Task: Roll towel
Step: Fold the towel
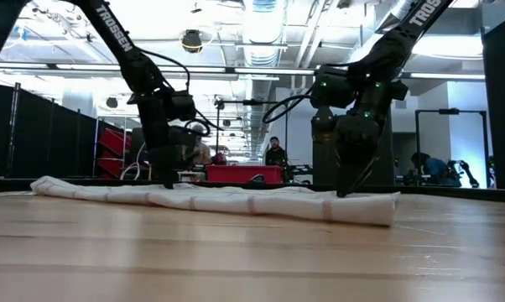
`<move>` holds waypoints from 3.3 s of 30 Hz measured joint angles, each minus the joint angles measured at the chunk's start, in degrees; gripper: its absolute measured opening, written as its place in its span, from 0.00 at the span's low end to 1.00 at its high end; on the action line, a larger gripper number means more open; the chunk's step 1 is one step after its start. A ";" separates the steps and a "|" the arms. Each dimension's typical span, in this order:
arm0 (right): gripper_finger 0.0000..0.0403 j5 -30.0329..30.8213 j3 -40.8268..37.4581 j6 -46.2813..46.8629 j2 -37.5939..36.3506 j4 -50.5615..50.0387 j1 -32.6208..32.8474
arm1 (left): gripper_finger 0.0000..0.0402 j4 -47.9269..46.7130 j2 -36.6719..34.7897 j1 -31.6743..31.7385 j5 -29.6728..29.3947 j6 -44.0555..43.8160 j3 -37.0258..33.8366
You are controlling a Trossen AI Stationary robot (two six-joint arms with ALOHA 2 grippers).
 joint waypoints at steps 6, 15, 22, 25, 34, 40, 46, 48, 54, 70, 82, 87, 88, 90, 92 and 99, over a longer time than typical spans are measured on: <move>0.29 1.86 1.52 2.05 -4.47 -3.39 0.14 | 0.30 -6.41 -3.63 -1.55 -1.37 -3.20 3.39; 0.29 2.36 -3.85 5.12 -9.63 -3.39 4.03 | 0.30 -24.99 -7.79 -11.52 9.31 -13.20 1.40; 0.29 1.46 -7.70 1.64 -9.11 1.74 3.10 | 0.30 -12.15 -8.72 -18.06 8.35 -26.09 -12.77; 0.29 0.70 -7.71 -2.54 -9.09 1.11 1.82 | 0.30 -10.99 -10.78 -22.21 8.64 -34.30 -15.76; 0.29 1.00 -7.71 -12.92 -9.07 -1.78 -1.48 | 0.30 -12.01 -19.29 -42.84 3.28 -61.78 -17.63; 0.29 1.10 -7.72 -17.73 -9.05 -1.73 -4.00 | 0.30 -5.09 -18.87 -55.50 1.24 -77.62 -20.18; 0.29 1.53 -6.97 -21.22 -8.97 -1.60 -6.41 | 0.30 -1.47 -17.94 -60.68 -2.82 -83.80 -20.44; 0.29 1.67 -6.45 -21.81 -8.95 -1.64 -7.05 | 0.30 -0.14 -17.90 -61.29 -2.93 -83.55 -20.46; 0.29 3.03 -2.10 -22.67 -11.13 -12.10 -6.85 | 0.30 -2.81 -18.38 -61.53 -3.09 -75.96 -15.17; 0.29 20.32 2.13 11.27 -36.55 -25.11 42.68 | 0.21 -45.89 -0.66 -77.56 -19.21 -57.53 40.02; 0.30 34.77 17.86 23.55 -13.84 -29.62 59.40 | 0.21 -58.98 4.59 -91.98 -47.20 -65.38 41.78; 0.37 32.92 19.50 28.14 -11.19 -31.82 57.34 | 0.27 -55.55 4.55 -91.11 -41.14 -66.47 41.70; 0.39 32.85 19.49 28.53 -11.37 -32.73 56.78 | 0.29 -55.16 4.55 -90.71 -40.15 -66.50 41.70; 0.44 32.91 19.16 28.47 -12.09 -34.67 55.75 | 0.32 -55.08 4.55 -90.00 -38.63 -66.71 41.69; 0.48 33.50 18.31 26.97 -12.97 -35.75 54.29 | 0.36 -54.57 4.55 -88.95 -38.39 -66.78 40.89; 0.54 33.68 10.19 22.80 -13.35 -31.91 50.86 | 0.41 -45.07 4.69 -86.08 -33.85 -67.44 30.02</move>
